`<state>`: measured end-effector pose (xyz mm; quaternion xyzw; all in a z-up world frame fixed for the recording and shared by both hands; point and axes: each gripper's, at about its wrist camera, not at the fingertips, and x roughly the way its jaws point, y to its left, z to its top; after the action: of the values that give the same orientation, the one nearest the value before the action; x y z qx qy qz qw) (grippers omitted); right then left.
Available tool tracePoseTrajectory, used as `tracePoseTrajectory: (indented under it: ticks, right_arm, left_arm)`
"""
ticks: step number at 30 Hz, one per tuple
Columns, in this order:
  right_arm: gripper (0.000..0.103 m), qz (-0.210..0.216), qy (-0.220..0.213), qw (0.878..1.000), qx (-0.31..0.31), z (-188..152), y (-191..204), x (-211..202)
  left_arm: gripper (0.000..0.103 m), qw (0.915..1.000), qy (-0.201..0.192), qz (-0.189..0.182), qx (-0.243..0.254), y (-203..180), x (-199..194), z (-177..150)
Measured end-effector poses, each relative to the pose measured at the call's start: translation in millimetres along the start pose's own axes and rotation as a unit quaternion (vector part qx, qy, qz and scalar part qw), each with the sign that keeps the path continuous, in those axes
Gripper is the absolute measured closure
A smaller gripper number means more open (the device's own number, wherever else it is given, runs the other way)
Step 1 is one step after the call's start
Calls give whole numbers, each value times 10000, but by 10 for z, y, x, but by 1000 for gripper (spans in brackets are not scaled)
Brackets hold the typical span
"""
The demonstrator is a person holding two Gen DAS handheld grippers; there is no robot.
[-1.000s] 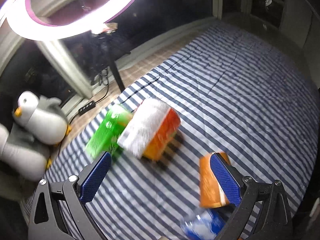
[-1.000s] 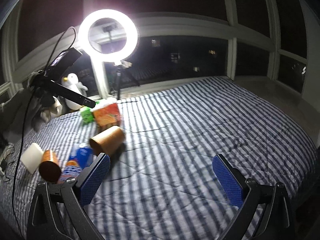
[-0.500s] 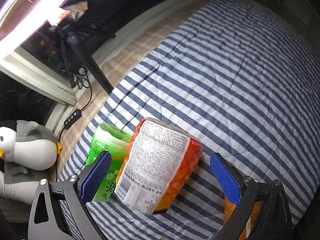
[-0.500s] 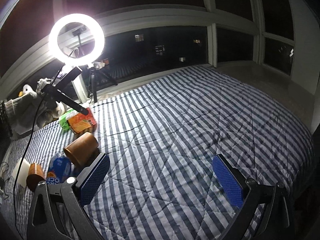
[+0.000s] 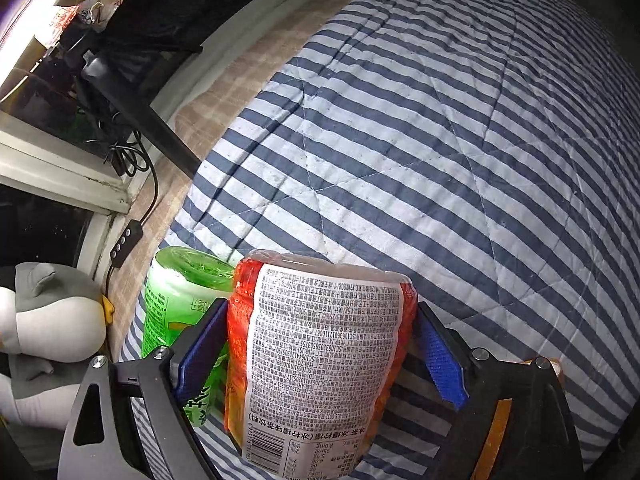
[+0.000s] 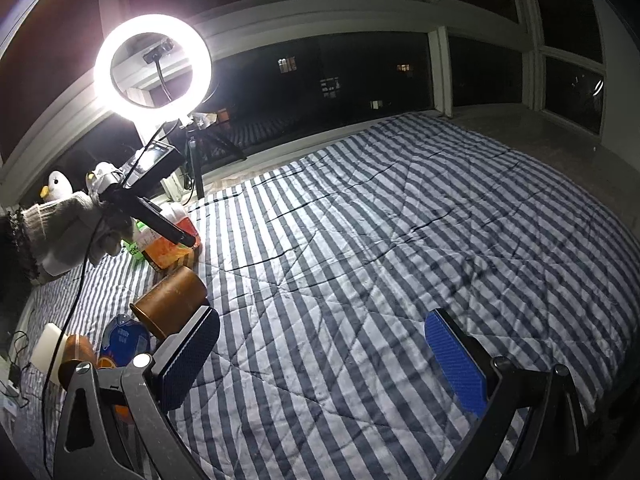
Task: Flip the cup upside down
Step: 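Lift the wrapped cup with the left tool and carry it toward the right tool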
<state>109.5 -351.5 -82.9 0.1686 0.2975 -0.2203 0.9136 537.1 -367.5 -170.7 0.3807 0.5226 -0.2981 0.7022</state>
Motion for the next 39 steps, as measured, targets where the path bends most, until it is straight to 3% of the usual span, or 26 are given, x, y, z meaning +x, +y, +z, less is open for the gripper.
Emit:
tracePoseTrajectory:
  ticks: [11,22,26,32,35,39]
  right_arm:
    - [2,136,139,9998,59,33,5,151]
    - [2,374,36,9993,-3,-34,155,78]
    - [2,488,-105,9987,-40,-87,244,-51]
    - [2,805,-325,9960,-213,-261,449,-275]
    - [2,939,-401,9942,-342,-375,553,-407]
    - [2,1177,-355,9916,-414,-573,659,-602]
  left_arm:
    - [13,9993,-167,49,-319,116,-236,-145]
    - [13,9963,-668,89,-542,69,-1143,-609]
    - [13,9942,-858,148,-627,-84,-1536,-1003]
    - [13,9879,-1136,65,-1058,-386,-2073,-1904]
    - [13,9821,-1139,-158,-1494,-497,-2184,-2370]
    - [13,9731,-855,-634,-2043,-793,-2107,-3031]
